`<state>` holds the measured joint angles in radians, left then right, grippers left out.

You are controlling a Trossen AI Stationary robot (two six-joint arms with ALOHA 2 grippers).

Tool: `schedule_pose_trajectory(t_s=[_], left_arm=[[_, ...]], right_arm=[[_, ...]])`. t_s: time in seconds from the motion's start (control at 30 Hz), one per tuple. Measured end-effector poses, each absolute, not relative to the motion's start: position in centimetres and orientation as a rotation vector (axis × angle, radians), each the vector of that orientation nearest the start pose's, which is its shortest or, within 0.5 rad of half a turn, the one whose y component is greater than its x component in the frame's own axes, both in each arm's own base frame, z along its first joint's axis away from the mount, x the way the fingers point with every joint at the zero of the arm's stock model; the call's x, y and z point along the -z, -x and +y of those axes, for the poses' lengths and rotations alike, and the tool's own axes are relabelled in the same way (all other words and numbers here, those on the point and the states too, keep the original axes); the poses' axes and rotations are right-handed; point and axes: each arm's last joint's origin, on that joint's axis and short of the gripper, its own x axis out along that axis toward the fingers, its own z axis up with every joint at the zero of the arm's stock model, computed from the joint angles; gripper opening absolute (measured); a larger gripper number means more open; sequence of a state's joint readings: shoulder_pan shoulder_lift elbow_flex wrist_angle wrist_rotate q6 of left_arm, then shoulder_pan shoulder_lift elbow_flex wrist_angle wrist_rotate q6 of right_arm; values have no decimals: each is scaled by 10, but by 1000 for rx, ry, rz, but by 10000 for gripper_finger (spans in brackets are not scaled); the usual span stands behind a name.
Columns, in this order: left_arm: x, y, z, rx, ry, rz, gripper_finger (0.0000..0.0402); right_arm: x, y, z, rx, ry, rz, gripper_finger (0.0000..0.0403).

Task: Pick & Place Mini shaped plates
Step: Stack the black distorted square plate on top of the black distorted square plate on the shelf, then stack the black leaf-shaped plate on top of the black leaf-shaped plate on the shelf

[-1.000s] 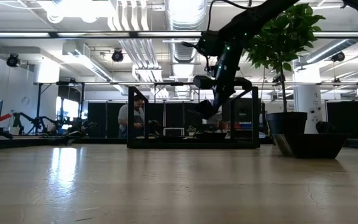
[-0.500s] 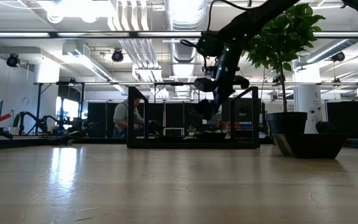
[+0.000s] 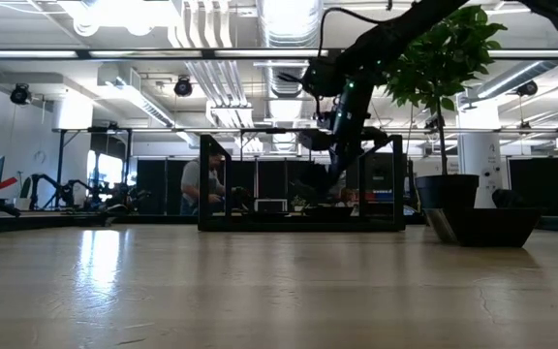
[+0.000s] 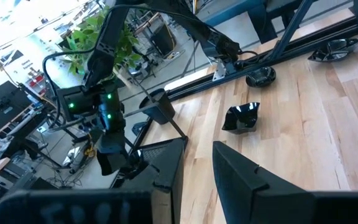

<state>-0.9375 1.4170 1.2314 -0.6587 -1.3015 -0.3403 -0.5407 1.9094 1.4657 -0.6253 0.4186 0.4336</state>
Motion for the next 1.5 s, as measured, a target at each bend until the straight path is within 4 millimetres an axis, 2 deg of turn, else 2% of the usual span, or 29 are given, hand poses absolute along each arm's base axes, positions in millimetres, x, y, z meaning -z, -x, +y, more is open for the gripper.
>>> schedule_pose_trajectory(t_s=[0.13,0.37,0.8,1.2,1.37,1.5], left_arm=[[-321,-189,-210,-392,-431,303,83],[-321,-189,-210,-391,-448,306,83],[-321,-189,-210,-391,-455,308,83],[-321,-189,-210,-390,-465,311,83],[-321,-189,-210,-390,-461,311,83],[-321,-189,-210,-391,-460,311,83]], right_arm=[[-211,-340,-219,1084,-405,957,8],[-209,-339,-218,1087,-417,1042,8],[-216,-343,-217,1015,-470,1021,12],[-232,-347,-220,1032,-494,967,97],[-244,-345,-218,1032,-491,1020,111],[-261,-339,-214,1033,-484,1109,105]])
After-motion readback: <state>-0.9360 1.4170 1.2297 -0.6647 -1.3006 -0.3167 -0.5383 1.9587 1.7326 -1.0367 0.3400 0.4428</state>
